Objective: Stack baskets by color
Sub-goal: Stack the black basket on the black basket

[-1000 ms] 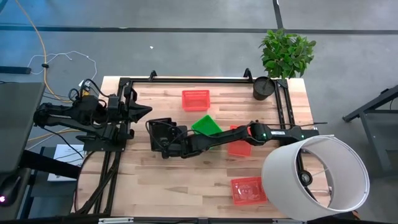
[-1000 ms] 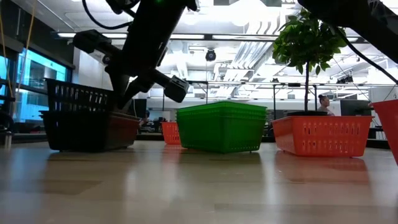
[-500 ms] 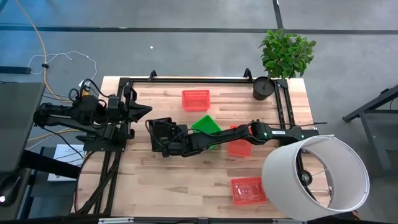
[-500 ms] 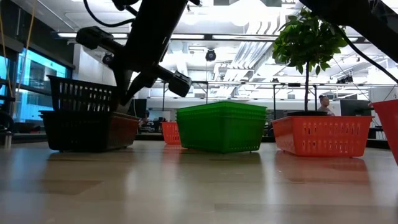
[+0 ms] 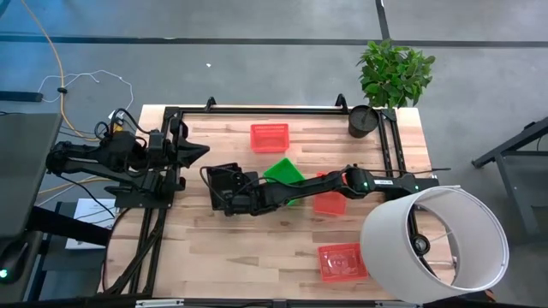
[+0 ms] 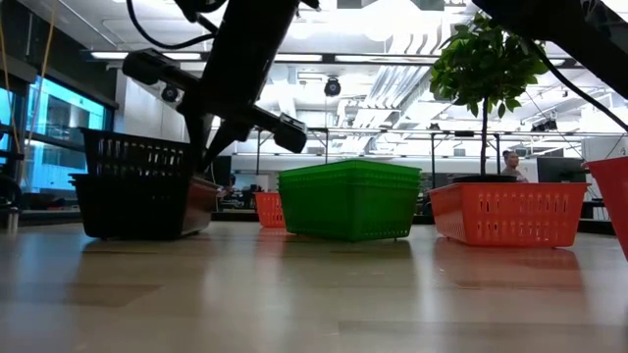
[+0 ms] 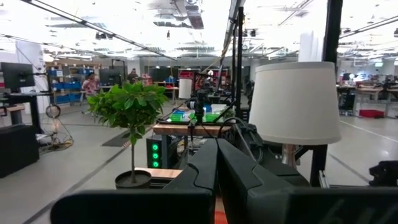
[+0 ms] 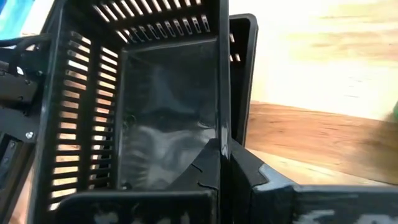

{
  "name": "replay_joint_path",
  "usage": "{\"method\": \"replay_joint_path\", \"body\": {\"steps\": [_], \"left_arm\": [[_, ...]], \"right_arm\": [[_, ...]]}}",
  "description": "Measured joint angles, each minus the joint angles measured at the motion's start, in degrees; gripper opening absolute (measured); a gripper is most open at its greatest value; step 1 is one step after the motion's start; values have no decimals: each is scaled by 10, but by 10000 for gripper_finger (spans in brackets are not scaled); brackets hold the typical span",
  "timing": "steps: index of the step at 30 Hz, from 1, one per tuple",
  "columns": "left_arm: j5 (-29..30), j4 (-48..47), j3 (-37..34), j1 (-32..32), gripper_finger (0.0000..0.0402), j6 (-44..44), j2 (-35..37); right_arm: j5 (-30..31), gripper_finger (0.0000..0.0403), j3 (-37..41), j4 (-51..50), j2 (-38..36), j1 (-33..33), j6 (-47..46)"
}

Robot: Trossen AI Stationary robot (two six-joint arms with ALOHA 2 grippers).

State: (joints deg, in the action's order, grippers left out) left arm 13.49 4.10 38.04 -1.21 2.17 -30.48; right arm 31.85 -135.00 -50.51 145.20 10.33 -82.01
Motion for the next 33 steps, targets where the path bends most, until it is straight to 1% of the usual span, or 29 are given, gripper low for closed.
{"method": "replay_joint_path", "body": {"steps": [4,17,33], "left_arm": [[11,0,0,0,0,0,0],[11,0,0,0,0,0,0],[11,0,0,0,0,0,0]], "right_arm": [[1,0,0,7,-3,-3,0],[11,0,0,-5,-23,-9,38],[5,0,0,-8,-24,-5,8]]}}
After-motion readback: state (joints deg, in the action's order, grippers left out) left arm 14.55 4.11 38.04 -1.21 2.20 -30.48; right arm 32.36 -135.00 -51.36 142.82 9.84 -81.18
